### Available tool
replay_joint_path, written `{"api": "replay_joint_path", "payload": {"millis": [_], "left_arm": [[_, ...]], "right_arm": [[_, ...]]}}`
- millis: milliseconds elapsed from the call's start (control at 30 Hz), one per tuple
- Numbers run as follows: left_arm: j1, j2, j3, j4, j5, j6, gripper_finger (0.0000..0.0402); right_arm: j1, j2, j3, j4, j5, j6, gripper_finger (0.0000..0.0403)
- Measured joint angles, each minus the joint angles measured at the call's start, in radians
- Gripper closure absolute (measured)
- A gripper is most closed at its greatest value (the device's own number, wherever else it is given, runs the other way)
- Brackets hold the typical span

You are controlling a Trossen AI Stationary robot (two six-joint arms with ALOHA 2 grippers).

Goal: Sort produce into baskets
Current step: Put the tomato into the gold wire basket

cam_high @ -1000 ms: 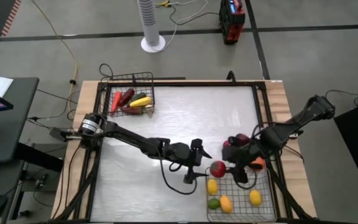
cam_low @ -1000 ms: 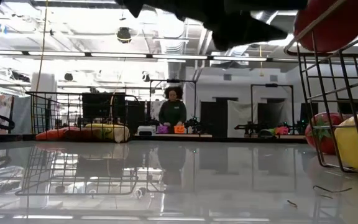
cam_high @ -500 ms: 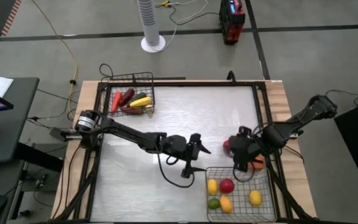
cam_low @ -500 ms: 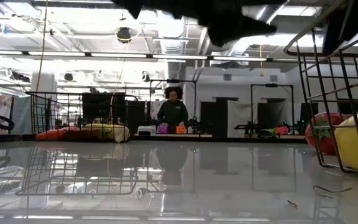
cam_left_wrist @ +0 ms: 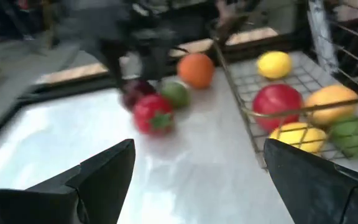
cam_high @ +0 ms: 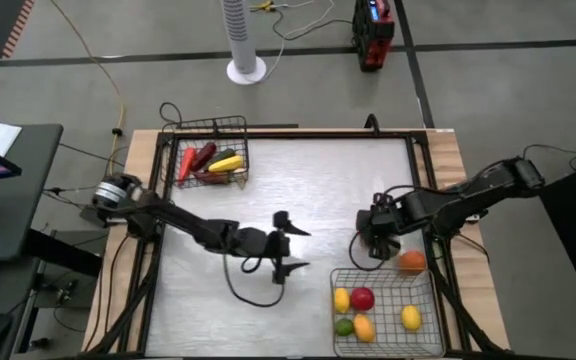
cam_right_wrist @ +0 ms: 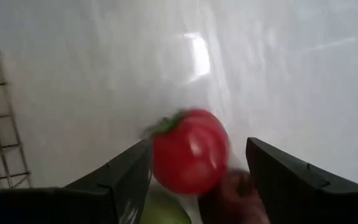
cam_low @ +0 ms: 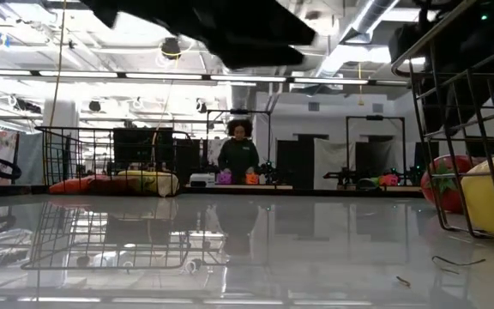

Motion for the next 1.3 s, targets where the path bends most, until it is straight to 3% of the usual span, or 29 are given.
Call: {"api": "replay_joint_path", "payload": {"millis": [167,333,633,933,1300], "left_arm": [[-0.043,-0.161,-0.031,-0.204,-0.131,-0.033,0.0056],[-0.058,-0.268,-0.031,-0.35,-0.145,-0.072,0.0056],[-0.072,-0.275,-0.031,-0.365,-0.141,-0.066,0.0056],[-0.072,-0.275,-0.031,-0.393,-0.142,-0.049,0.0056],[-0.07,-0.275,-0.031,-0.44,-0.145,-0.057,0.0056]], "right_arm": [[-0.013,0.061,-0.017,0.023,-0.041,-0.119,0.0116],[-0.014,0.11,-0.017,0.009,-0.048,-0.173,0.0116],[-0.014,0.137,-0.016,0.01,-0.047,-0.206,0.0109],[-0.027,0.164,-0.016,0.002,-0.046,-0.225,0.0008],[-0.011,0.237,-0.036,0.029,-0.037,-0.314,0.0041]]}}
